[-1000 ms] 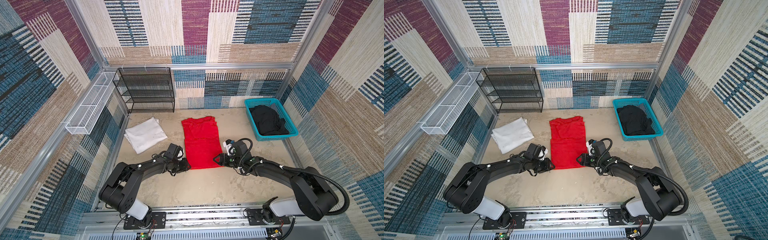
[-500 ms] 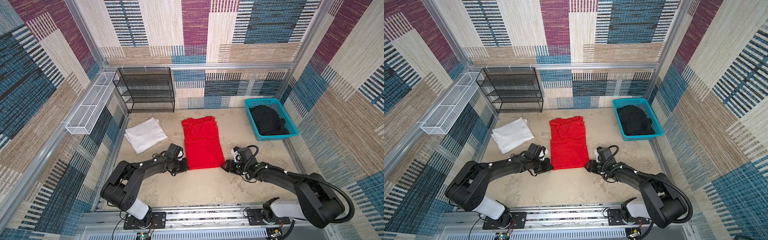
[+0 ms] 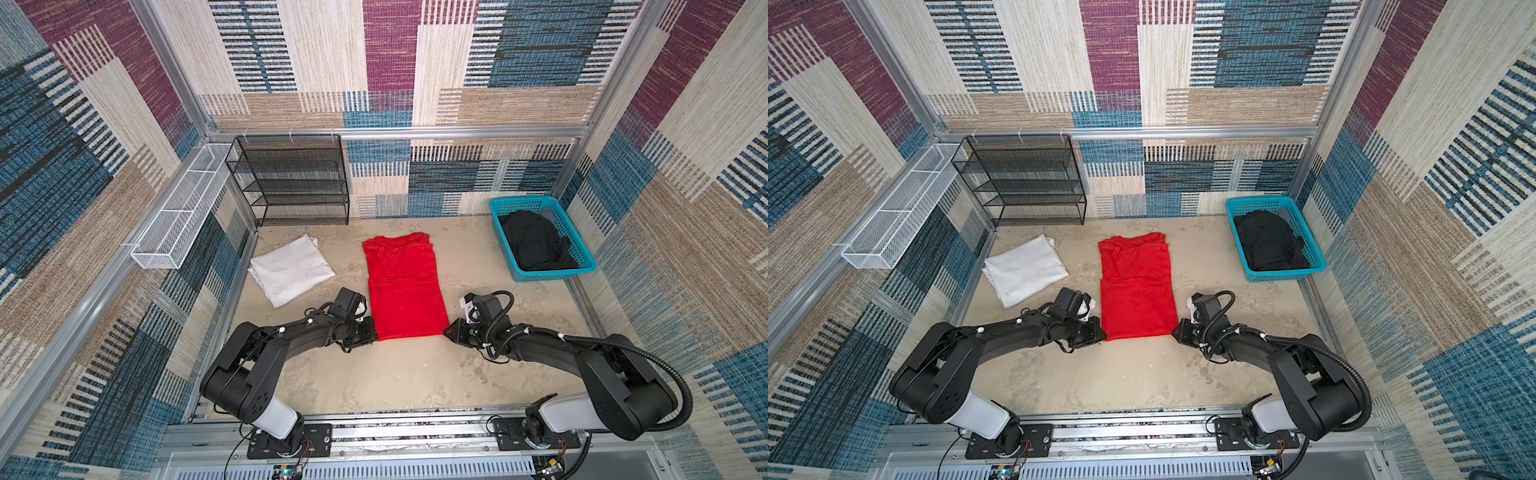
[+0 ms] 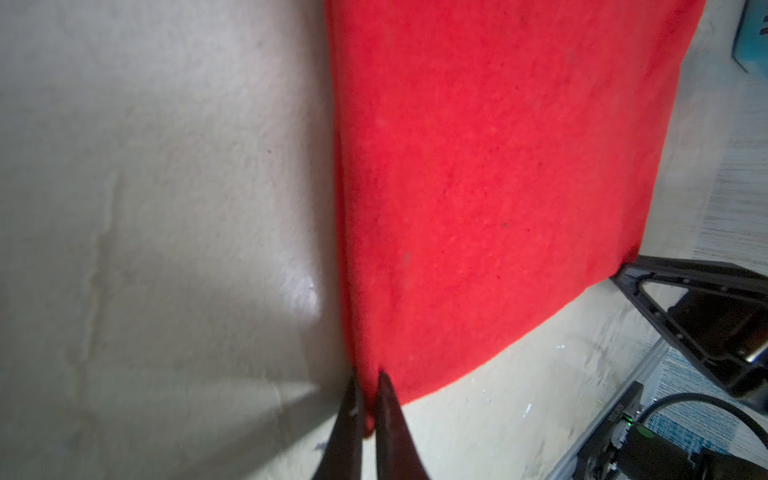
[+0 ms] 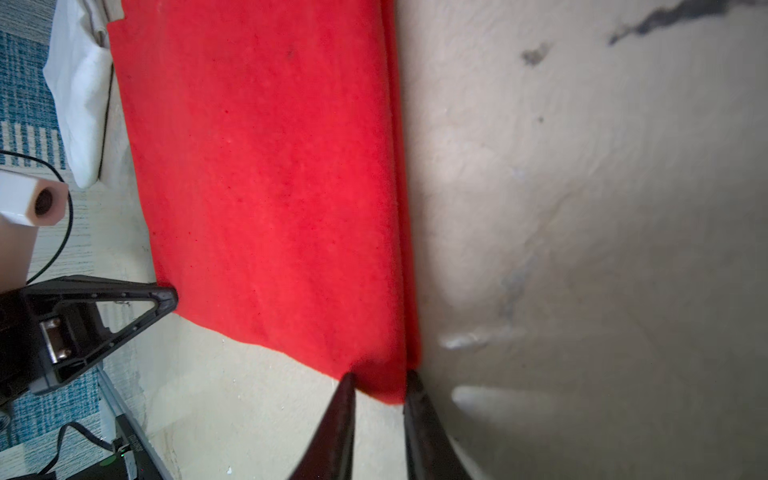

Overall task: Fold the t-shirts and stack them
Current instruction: 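Grasp the red shirt's edge nearest the robot with both grippers, then lift the near edge and fold it over toward the far edge with both grippers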

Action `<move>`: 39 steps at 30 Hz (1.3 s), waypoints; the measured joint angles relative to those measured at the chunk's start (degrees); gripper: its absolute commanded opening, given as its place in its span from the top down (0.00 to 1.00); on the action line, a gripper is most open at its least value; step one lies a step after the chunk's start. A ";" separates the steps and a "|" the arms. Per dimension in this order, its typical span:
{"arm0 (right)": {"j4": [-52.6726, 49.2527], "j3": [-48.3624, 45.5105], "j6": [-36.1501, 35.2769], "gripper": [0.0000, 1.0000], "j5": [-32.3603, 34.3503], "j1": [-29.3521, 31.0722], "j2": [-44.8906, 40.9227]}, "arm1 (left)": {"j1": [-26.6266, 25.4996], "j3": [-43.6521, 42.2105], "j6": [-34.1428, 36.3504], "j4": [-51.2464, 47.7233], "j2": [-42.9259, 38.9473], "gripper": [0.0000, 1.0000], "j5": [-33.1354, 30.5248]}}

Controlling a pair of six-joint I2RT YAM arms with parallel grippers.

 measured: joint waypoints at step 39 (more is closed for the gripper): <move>-21.84 15.34 -2.49 0.96 -7.13 0.11 -22.84 | -4.96 18.51 0.46 -34.75 -23.19 1.00 -4.76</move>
